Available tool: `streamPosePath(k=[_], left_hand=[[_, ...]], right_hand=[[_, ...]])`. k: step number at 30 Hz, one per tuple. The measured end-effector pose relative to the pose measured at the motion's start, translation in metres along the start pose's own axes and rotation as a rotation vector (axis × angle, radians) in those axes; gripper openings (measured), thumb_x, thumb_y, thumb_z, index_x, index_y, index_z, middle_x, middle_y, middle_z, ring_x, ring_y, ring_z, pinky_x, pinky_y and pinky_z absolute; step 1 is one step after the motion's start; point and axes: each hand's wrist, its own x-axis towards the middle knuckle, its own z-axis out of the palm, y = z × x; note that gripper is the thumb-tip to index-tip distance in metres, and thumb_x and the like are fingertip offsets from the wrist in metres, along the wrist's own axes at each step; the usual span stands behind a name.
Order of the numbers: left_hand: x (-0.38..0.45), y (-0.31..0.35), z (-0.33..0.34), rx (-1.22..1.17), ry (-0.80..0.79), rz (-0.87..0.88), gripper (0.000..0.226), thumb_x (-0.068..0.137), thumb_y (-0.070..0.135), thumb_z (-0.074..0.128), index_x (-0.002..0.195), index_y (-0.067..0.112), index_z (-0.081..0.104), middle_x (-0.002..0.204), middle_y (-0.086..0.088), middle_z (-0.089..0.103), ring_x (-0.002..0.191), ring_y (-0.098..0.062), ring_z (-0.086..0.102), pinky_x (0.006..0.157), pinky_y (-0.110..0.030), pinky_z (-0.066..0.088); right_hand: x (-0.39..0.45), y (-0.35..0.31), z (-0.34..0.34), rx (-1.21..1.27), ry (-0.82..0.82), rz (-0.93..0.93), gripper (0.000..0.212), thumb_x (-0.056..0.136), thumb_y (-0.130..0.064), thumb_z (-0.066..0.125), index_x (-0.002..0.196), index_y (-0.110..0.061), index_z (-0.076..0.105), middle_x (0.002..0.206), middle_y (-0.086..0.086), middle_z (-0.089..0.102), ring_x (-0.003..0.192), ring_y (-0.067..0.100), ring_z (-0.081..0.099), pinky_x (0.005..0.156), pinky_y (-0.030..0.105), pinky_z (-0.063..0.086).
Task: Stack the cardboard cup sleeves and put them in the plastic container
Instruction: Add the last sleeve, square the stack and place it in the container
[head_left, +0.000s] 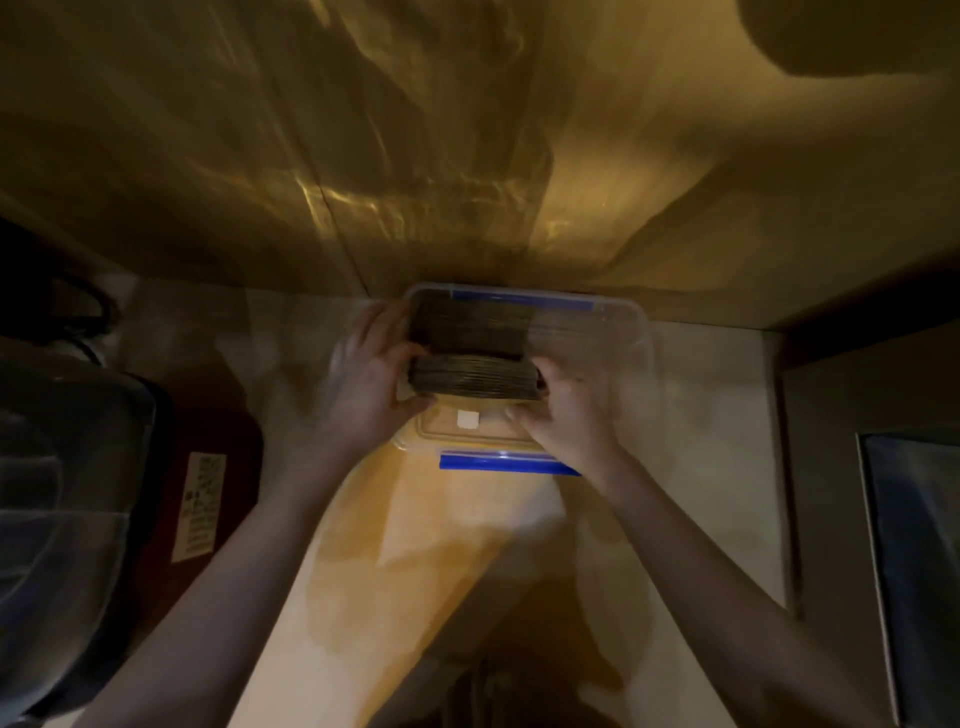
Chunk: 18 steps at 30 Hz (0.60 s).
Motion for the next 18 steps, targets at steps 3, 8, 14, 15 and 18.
streamPosePath(k=[3,8,14,15,18], left_hand=[[0.003,0.000,0.009,0.088,0.015,-0.025,0.049,0.066,0.027,0.074,0.112,0.015,0.061,0.154,-0.009,0.024,0.142,-0.034,0.009,0.111,-0.055,0.011],[0.009,0.005,0.018,0.170,0.009,-0.106,0.048,0.074,0.029,0.067,0.119,0.016,0.055,0.157,-0.010,0.008,0.143,-0.035,-0.005,0.111,-0.057,-0.009],[0.002,0.003,0.021,0.099,0.056,-0.179,0.064,0.070,0.032,0.070,0.129,0.022,0.047,0.156,-0.012,0.016,0.144,-0.031,0.004,0.114,-0.052,-0.001],[-0.001,0.003,0.022,0.094,0.052,-0.175,0.069,0.069,0.033,0.070,0.132,0.023,0.043,0.156,-0.011,0.017,0.144,-0.031,0.005,0.114,-0.051,0.001],[-0.008,0.004,0.027,-0.006,0.036,-0.199,0.078,0.072,0.029,0.069,0.140,0.022,0.030,0.154,-0.014,0.020,0.143,-0.031,0.012,0.114,-0.048,0.015]], right_hand=[[0.007,-0.002,0.005,0.014,-0.020,0.011,0.043,0.081,-0.013,0.066,0.121,-0.014,0.051,0.114,0.008,0.066,0.100,0.011,0.054,0.074,0.004,0.026],[0.018,-0.003,0.019,0.009,-0.047,0.070,0.038,0.082,-0.014,0.064,0.117,-0.013,0.049,0.111,0.009,0.066,0.105,0.022,0.060,0.081,0.021,0.041],[0.019,-0.004,0.021,0.121,-0.069,0.112,0.035,0.081,-0.013,0.066,0.113,-0.012,0.051,0.109,0.007,0.064,0.100,0.016,0.058,0.078,0.016,0.042],[0.018,-0.004,0.020,0.186,-0.078,0.138,0.036,0.080,-0.011,0.067,0.112,-0.012,0.051,0.108,0.005,0.063,0.097,0.014,0.056,0.073,0.012,0.041],[0.017,-0.005,0.012,0.507,-0.055,0.281,0.049,0.075,0.002,0.066,0.119,-0.011,0.050,0.104,-0.002,0.060,0.098,0.013,0.056,0.063,0.007,0.044]])
